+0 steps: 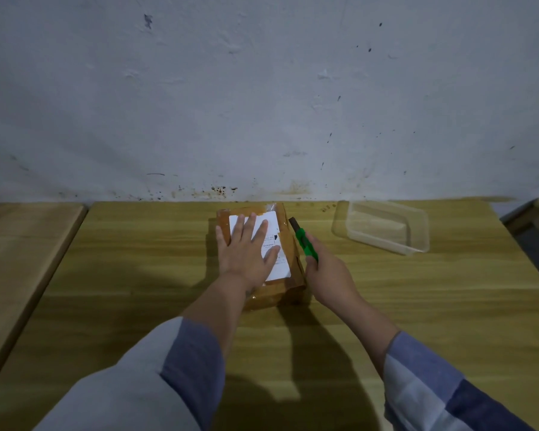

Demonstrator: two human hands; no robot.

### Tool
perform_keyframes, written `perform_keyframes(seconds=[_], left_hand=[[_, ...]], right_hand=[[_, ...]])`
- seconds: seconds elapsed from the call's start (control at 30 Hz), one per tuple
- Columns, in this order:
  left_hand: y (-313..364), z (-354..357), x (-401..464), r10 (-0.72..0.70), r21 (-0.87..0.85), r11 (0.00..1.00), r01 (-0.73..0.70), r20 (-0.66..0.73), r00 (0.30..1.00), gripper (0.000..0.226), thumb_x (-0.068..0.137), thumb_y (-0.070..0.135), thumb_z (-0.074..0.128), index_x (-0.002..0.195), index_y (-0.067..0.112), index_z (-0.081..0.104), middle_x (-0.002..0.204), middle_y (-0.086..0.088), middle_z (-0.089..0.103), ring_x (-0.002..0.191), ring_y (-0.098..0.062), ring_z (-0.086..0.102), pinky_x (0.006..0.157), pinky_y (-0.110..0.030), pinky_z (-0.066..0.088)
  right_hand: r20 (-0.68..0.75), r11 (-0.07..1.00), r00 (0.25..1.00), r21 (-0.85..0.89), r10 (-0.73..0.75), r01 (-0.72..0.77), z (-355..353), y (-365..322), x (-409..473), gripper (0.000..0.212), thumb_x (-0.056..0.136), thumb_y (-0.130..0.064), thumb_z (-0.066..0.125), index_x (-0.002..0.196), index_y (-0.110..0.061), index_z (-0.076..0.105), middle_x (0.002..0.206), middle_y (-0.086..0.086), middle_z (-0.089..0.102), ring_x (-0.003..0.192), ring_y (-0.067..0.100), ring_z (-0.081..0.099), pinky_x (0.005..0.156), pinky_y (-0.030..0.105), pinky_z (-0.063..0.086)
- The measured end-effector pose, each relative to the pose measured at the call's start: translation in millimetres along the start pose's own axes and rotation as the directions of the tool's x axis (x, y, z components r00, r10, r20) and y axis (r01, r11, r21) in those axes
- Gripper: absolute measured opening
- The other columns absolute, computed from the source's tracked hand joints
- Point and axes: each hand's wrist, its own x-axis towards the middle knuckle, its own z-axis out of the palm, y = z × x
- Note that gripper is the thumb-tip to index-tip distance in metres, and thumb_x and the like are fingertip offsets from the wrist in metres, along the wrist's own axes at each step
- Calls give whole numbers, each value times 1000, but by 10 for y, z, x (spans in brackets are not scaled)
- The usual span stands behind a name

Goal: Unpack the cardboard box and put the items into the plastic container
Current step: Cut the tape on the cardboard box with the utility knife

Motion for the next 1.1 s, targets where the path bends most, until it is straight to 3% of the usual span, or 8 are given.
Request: perform_keyframes(seconds=[0.17, 0.57, 0.73, 0.87, 1.1], left_hand=[[33, 13, -29, -11, -16, 1000, 12, 14, 1000, 63, 96, 57, 9, 151, 29, -3, 160, 1, -15, 146, -20, -19, 112, -56, -14], [43, 53, -101, -1, -20, 1000, 1, -3, 1000, 64, 96, 56, 9, 152, 27, -4, 160, 2, -16, 146, -17, -18, 115, -54, -11], [41, 65, -107, -5, -15, 1000, 5, -15, 1000, 64, 96, 57, 8, 152, 27, -5, 160, 2, -16, 146, -18, -19, 115, -54, -11], [53, 79, -115, -10, -56, 998, 8, -32, 999, 65, 95, 58, 10, 152, 28, -3, 160, 3, -15, 146, -16, -19, 115, -53, -13], [48, 78, -121, -5, -43, 999, 4, -28, 1000, 66, 95, 58, 9, 152, 27, -4, 160, 1, -15, 146, -18, -19, 115, -55, -12]], right_hand=[[4, 1000, 1000, -29, -13, 13, 26, -43, -3, 51, 99, -19, 36, 147, -32, 23, 100, 10, 67, 78, 26, 62, 64, 37, 48], [36, 962, 998, -269, -44, 52, 80, -286, 175, 61, 94, -18, 40, 150, -19, 16, 113, 16, 66, 98, 36, 62, 66, 32, 39], [63, 921, 997, -382, -51, 72, 62, -265, 180, 67, 90, -14, 47, 149, -21, 17, 105, 16, 67, 90, 34, 64, 60, 31, 38], [106, 883, 992, -457, -65, 106, -12, -129, -115, 68, 93, -7, 40, 151, -22, 8, 106, 17, 66, 86, 30, 61, 56, 31, 37], [76, 891, 997, -452, -7, 41, 28, -168, -219, 75, 89, 0, 41, 151, -23, 5, 100, 15, 67, 70, 24, 50, 59, 32, 37]])
